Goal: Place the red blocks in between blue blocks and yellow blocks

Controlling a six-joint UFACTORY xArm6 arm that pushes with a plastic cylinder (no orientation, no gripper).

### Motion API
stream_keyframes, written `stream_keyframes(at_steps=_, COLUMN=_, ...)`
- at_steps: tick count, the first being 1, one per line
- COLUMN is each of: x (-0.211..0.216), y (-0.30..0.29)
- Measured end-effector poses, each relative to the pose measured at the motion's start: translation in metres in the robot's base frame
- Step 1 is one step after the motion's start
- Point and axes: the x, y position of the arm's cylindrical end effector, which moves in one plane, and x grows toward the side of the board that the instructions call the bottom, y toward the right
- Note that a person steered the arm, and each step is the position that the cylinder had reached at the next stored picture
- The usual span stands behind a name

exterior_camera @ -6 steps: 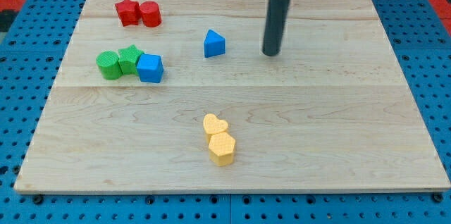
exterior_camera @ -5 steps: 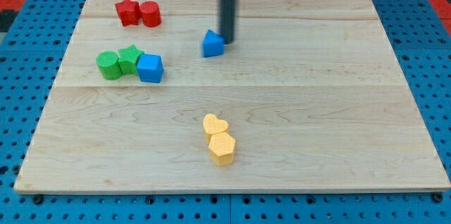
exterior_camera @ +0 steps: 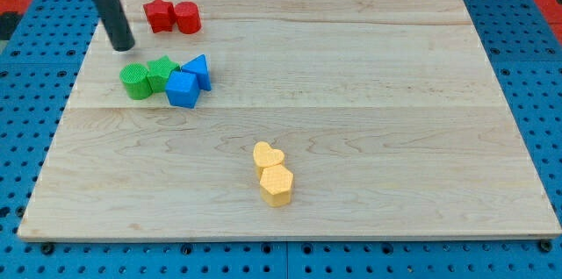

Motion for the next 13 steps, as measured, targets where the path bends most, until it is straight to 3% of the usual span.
stream_keyframes(at_steps=1, x=-0.001, y=-0.014)
stream_keyframes(at_steps=4, x=-0.062, y=-0.020)
stream_keyframes(at_steps=6, x=-0.063, y=0.055)
stream_keyframes(at_steps=7, x=-0.063, y=0.061)
stream_keyframes(at_steps=9, x=-0.056, y=0.162)
stream_keyframes(at_steps=10, x=-0.056, y=0.082)
stream_keyframes(at_steps=11, x=-0.081, y=0.084)
stream_keyframes(at_steps=12, x=-0.077, y=0.158)
stream_keyframes(at_steps=13, x=-0.044, y=0.221)
